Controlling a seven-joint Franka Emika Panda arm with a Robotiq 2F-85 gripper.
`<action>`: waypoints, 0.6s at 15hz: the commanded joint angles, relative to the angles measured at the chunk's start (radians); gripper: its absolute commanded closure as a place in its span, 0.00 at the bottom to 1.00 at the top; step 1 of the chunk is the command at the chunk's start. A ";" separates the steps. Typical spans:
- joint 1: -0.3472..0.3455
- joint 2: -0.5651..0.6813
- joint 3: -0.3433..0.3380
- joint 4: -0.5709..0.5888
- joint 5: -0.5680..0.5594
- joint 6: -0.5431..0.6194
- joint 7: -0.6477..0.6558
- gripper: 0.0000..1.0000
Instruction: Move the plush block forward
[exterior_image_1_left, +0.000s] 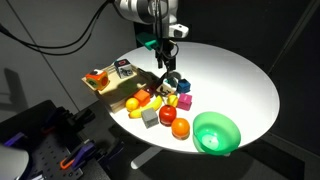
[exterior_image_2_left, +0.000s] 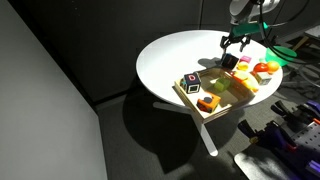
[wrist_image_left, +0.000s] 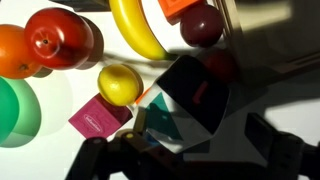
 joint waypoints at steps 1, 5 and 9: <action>-0.005 0.056 0.007 0.059 -0.005 -0.008 -0.038 0.00; -0.006 0.095 0.009 0.083 -0.010 -0.004 -0.072 0.00; -0.002 0.120 0.005 0.099 -0.015 -0.014 -0.086 0.27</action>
